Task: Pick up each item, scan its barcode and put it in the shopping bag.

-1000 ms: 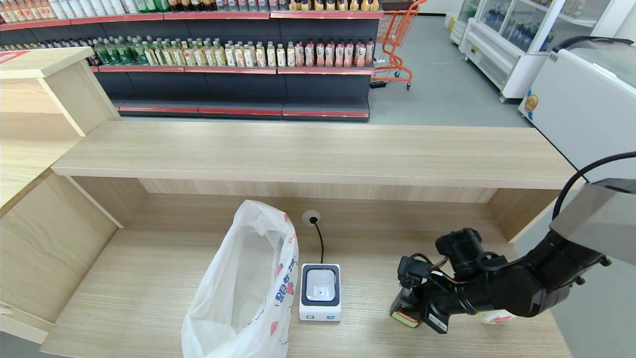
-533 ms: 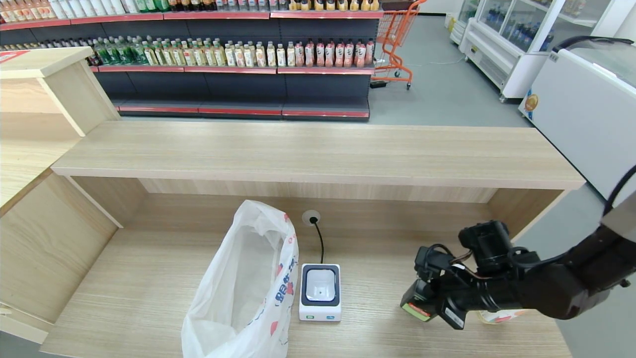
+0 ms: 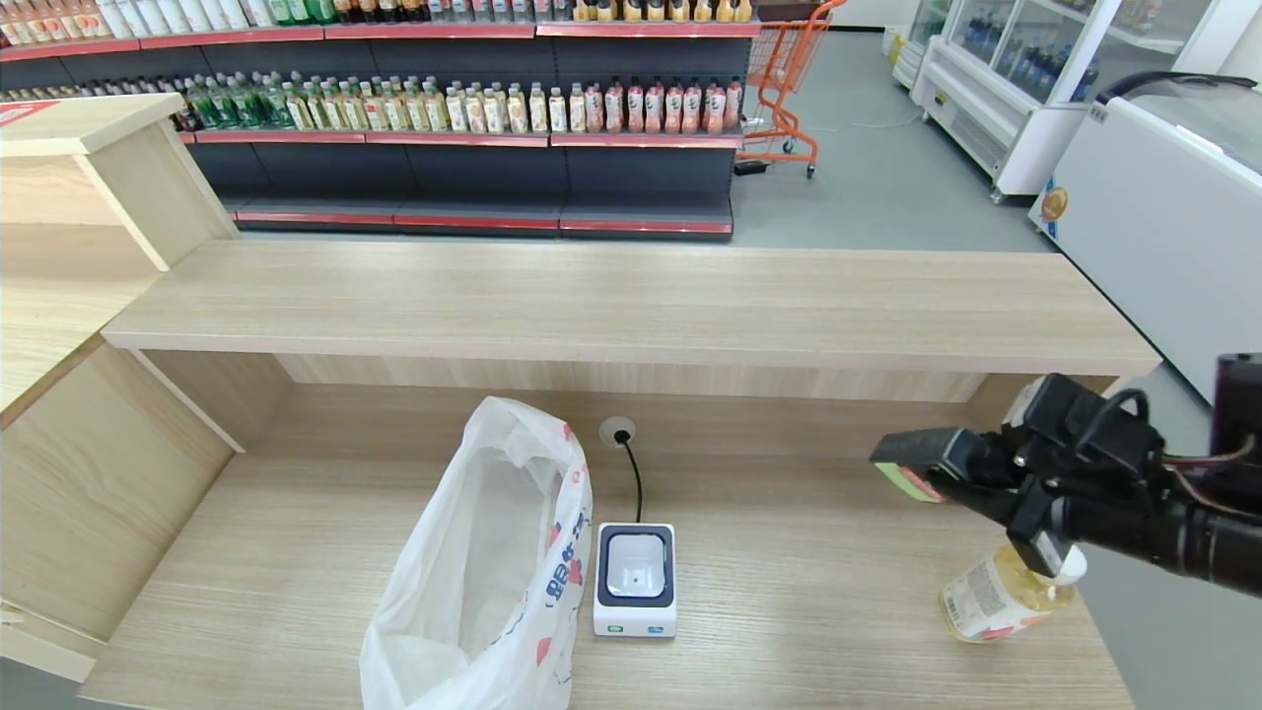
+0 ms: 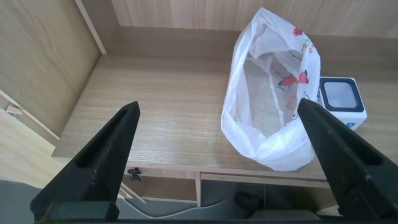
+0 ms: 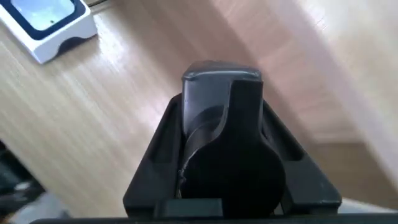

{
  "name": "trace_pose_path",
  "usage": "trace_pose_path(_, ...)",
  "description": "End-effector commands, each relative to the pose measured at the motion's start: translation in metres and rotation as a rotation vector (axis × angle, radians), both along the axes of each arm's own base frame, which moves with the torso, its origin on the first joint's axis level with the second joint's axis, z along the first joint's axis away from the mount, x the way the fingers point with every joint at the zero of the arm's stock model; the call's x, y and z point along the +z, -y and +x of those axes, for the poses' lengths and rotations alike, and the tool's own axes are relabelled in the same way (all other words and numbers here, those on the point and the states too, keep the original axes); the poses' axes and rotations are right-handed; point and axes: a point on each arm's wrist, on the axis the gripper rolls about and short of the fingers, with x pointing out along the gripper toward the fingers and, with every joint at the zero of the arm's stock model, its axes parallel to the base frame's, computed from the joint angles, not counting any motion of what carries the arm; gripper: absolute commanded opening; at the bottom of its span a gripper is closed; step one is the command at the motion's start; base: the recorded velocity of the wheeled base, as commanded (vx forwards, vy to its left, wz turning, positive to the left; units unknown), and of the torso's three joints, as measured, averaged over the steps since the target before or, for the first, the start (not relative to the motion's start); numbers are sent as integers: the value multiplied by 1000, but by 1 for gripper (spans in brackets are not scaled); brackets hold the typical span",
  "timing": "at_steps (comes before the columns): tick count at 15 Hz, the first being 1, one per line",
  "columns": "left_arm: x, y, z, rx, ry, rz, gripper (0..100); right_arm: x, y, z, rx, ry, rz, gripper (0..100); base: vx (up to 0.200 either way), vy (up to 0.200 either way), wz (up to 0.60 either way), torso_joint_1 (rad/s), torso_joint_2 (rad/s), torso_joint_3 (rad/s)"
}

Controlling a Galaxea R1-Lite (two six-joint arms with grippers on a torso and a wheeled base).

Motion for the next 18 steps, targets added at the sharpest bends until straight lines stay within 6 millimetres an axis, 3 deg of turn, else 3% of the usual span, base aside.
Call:
trace_pose_path(1,0,0,0,0,1,-1,100,25,6,-35,114,221,-102,0,0,0,0,0,0,0)
trace_pose_path(3,0,0,0,0,1,-1,100,23,1,-38,471,420,-302,0,0,0,0,0,0,0)
trace_pose_path(6,0,0,0,0,1,-1,100,13,9,-44,717,718,-718,0,0,0,0,0,0,0)
trace_pose_path(9,0,0,0,0,1,-1,100,-17,-12,-40,1063,845,-912,0,0,0,0,0,0,0)
trace_pose_path(12,0,0,0,0,1,-1,100,-23,-30,-30,1257,1196,-913,0,0,0,0,0,0,0)
trace_pose_path(15,0,0,0,0,1,-1,100,-8,-34,-44,1255,1353,-953,0,0,0,0,0,0,0)
trace_pose_path(18,0,0,0,0,1,-1,100,-21,-57,-40,1371,1417,-885,0,0,0,0,0,0,0)
